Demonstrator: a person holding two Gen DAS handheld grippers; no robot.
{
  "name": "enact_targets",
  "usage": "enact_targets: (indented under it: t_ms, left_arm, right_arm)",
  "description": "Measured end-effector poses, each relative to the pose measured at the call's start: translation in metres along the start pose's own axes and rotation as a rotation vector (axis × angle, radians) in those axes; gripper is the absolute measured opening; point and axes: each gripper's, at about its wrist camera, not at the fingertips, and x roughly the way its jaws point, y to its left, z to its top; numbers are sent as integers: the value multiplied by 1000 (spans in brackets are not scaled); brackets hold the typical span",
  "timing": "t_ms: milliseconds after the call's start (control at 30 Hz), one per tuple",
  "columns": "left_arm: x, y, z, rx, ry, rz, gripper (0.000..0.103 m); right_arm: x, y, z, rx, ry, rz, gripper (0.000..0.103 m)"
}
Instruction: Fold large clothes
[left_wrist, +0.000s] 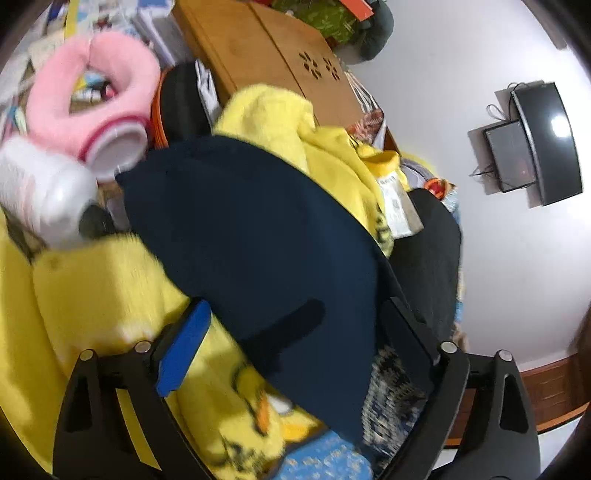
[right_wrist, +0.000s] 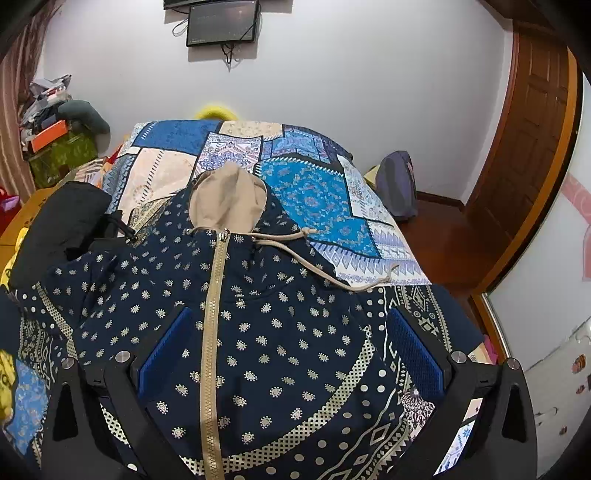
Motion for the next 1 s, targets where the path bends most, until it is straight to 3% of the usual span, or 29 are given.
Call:
enact_targets:
  t_ms: [200, 300, 600, 933, 1000]
  left_arm:
    - [17, 11, 15, -21, 38, 78, 87]
    - [13, 15, 16, -36, 41, 73, 87]
    - [15, 40, 25, -98, 86, 59, 72]
    - [38, 35, 41, -94, 24, 178, 72]
    - [38, 32, 43, -87, 5, 196, 68]
  right_arm:
    - [-1, 2, -1, -4, -1, -9, 103]
    - [-5, 4, -2, -15, -12, -16, 103]
    - [-1, 10, -4, -37, -4, -20, 103]
    - [-2, 13, -6, -50, -4, -27, 103]
    - [-3, 13, -6, -49, -4, -28, 103]
